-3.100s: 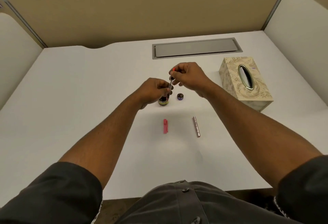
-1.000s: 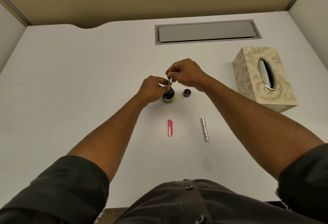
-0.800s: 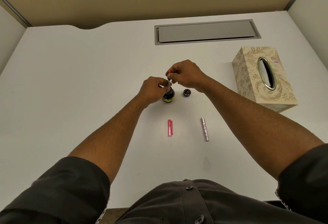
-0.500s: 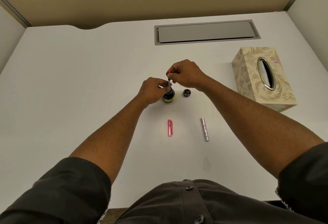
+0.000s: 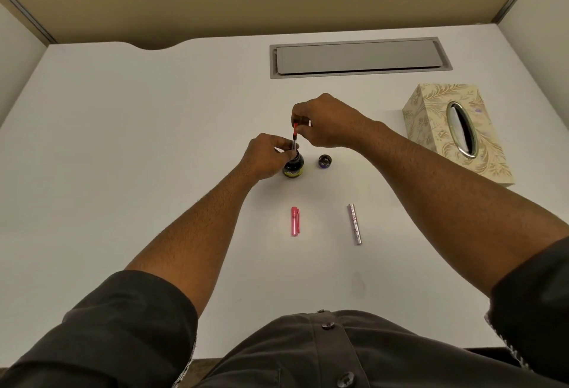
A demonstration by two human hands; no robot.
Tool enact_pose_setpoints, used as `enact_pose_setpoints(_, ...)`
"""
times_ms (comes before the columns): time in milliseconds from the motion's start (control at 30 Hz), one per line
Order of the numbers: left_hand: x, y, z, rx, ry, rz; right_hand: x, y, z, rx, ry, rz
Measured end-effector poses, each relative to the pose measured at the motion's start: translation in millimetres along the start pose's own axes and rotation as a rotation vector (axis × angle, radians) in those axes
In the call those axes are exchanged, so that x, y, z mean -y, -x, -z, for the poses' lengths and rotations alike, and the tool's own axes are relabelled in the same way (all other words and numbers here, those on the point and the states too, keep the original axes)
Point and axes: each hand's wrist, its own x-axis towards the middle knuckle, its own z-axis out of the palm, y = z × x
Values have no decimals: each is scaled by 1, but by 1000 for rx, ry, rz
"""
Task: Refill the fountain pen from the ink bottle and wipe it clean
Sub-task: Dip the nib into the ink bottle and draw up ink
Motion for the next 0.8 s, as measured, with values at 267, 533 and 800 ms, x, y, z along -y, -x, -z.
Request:
enact_pose_setpoints(267,0,0,0,3,-12,6,7,-4,9,83,169,-8)
enact_pose_setpoints(533,3,0,-2,-2,-3,14,12,-11,11,131,197,-6)
enact_pose_setpoints(800,3,-1,-1,-7,7,26,16,-9,8,121,304,-12)
